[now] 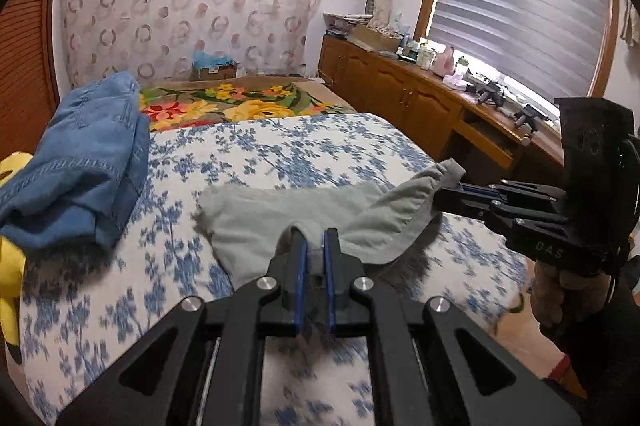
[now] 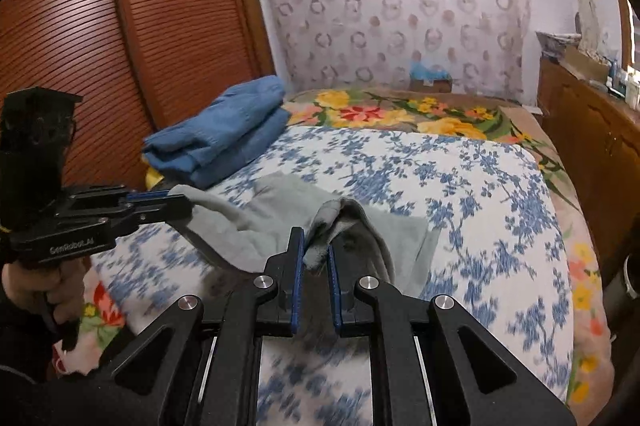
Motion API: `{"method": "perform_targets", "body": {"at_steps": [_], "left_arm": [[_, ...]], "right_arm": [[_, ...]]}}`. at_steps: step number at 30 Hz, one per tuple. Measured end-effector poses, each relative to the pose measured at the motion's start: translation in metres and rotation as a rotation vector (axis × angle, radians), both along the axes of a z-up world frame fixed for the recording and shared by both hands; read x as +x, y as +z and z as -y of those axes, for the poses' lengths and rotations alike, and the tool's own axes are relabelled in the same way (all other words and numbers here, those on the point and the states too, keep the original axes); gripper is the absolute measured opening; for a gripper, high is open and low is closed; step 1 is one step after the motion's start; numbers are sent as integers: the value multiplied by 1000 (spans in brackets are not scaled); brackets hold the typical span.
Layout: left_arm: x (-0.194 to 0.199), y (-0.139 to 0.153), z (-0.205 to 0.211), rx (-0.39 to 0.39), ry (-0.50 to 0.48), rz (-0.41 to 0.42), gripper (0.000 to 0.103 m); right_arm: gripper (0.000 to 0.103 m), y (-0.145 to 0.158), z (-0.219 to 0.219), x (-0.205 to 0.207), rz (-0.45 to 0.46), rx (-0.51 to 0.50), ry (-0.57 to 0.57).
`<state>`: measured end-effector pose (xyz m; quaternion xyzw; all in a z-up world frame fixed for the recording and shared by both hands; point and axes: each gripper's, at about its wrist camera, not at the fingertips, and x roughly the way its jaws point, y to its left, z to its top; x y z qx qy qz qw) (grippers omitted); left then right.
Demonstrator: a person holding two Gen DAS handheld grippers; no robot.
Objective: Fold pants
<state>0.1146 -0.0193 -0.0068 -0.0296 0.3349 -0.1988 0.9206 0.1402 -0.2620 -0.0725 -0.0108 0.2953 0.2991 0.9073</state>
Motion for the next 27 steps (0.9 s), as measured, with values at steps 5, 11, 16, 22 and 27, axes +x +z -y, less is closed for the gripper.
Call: {"method": "perform_targets", "body": {"at_steps": [5, 11, 16, 22, 27], "left_arm": [[39, -11, -4, -10, 10, -30, 5], [69, -27, -12, -11, 20, -60, 5], [68, -29, -12, 1, 3, -61, 9], [58, -31, -12, 48, 11, -49, 26], [48, -28, -17, 38, 15, -37, 35]], "right_arm": [[8, -11, -5, 32, -12, -21, -41], [8, -25, -12, 61, -40, -46, -68], [13, -28, -17, 65, -36, -73, -66], [24, -22, -2, 58, -19, -56, -79], [24, -31, 11, 48, -28, -117, -78]]}}
